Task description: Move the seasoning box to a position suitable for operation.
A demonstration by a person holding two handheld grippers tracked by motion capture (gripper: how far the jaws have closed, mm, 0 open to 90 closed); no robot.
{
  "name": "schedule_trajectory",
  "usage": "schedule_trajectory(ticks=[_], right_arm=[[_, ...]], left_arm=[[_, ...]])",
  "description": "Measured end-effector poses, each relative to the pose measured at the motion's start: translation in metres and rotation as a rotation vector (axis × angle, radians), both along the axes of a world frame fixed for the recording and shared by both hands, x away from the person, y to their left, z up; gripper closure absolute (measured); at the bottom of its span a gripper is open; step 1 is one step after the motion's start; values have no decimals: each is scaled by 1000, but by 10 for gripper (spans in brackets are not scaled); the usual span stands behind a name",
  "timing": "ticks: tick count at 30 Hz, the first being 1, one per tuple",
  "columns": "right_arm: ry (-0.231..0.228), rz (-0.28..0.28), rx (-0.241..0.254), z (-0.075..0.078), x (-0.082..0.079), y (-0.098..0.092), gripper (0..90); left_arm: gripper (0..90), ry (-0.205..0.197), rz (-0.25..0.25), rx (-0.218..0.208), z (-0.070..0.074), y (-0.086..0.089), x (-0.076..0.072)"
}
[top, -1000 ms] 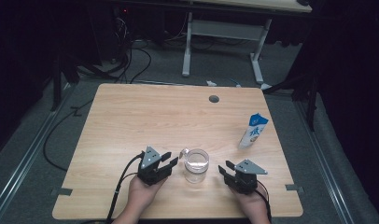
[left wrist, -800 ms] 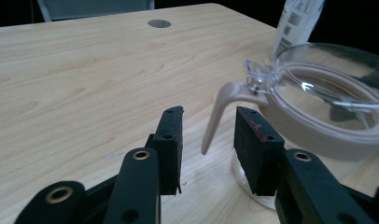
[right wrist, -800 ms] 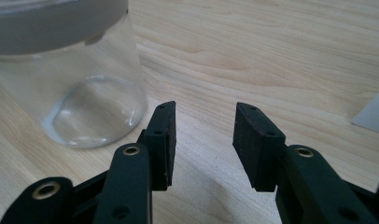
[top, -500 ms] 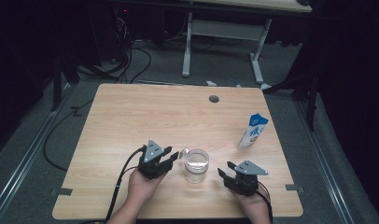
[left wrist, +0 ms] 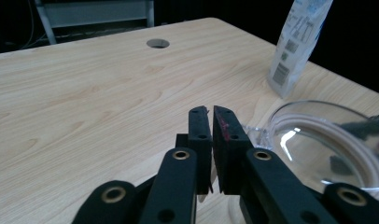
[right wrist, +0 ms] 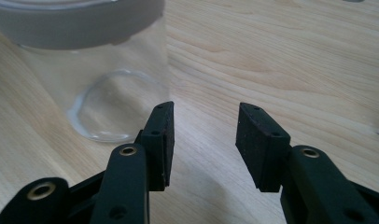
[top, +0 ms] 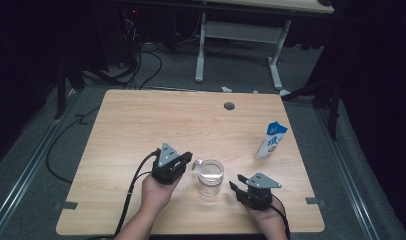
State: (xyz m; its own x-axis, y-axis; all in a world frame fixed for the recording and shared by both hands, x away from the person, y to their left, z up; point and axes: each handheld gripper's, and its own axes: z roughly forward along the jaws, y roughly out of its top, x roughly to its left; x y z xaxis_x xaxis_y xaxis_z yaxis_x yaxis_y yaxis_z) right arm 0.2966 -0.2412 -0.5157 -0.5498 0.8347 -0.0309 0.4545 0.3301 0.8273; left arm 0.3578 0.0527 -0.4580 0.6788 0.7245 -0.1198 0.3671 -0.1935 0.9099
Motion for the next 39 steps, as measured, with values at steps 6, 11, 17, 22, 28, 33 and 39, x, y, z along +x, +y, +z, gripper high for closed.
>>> schedule_trajectory(ticks=[6, 11, 17, 22, 28, 33, 39], right_arm=[[-25, 27, -5, 4, -3, 8, 594], [-40, 41, 0, 8, -5, 11, 626], [-53, 55, 14, 10, -7, 13, 746], [-66, 61, 4, 12, -9, 15, 814], [-76, 64, 4, 14, -10, 16, 866], [-71, 56, 32, 16, -10, 16, 866], [-49, 45, 58, 19, -11, 19, 872]], left_arm=[[900, -16, -21, -3, 6, -7, 0], [900, -25, -25, 1, 9, -14, 2], [900, -24, -30, 15, 7, -20, 3], [900, -25, -38, 8, 4, -22, 1], [900, -22, -41, 20, -1, -24, -2], [900, -26, -41, 17, -3, -24, -4], [900, -36, -40, 11, -5, -23, -6]])
